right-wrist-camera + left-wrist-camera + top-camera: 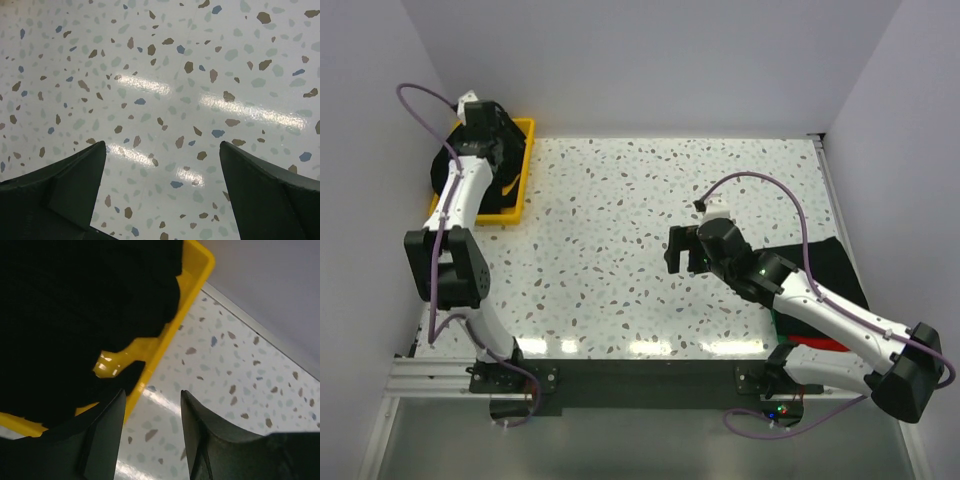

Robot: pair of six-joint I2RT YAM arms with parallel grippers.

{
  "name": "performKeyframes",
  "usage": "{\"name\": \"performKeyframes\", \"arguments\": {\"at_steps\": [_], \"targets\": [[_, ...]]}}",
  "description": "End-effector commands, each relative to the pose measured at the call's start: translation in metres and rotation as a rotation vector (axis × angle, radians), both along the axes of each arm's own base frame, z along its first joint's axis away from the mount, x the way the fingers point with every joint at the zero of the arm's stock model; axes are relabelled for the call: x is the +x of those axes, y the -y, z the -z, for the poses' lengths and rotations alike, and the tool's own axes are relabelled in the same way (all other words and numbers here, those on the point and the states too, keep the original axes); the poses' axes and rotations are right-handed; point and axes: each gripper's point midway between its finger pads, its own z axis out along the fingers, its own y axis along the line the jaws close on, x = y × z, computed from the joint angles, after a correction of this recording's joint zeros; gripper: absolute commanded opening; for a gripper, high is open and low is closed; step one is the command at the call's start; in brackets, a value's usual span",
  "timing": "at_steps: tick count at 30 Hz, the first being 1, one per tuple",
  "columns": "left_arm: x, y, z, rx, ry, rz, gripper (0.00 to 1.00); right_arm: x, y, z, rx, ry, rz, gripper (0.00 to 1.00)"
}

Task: Fold and stack the t-shirts
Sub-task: Grab the tshirt from the pile

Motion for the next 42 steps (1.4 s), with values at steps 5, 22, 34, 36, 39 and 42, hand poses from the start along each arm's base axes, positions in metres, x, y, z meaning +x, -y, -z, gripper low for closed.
{"name": "performKeyframes", "arguments": {"at_steps": [5,22,34,36,39,42], "targets": [[0.021,-0.117,0.04,0.059,-0.093,-0.192,0.57,0.003,-0.008,-0.003,-0.002,0.015,-0.044,0.99],[0.062,-0.144,0.135,0.059,-0.178,-0.201,0.33,0.008,-0.025,0.023,-0.02,-0.021,-0.089,0.99],[0.069,-0.135,0.06,0.042,-0.022,-0.166,0.0,0.008,-0.026,0.025,-0.019,-0.026,-0.093,0.99],[0.069,-0.131,0.033,0.038,0.034,-0.145,0.0,0.009,-0.026,0.024,-0.018,-0.025,-0.091,0.99],[0.068,-0.123,-0.01,0.033,0.126,-0.111,0.0,0.009,-0.028,0.023,-0.01,-0.025,-0.094,0.99],[0.067,-0.112,-0.058,0.029,0.233,-0.063,0.0,0.01,-0.029,0.023,-0.01,-0.024,-0.093,0.99]]}}
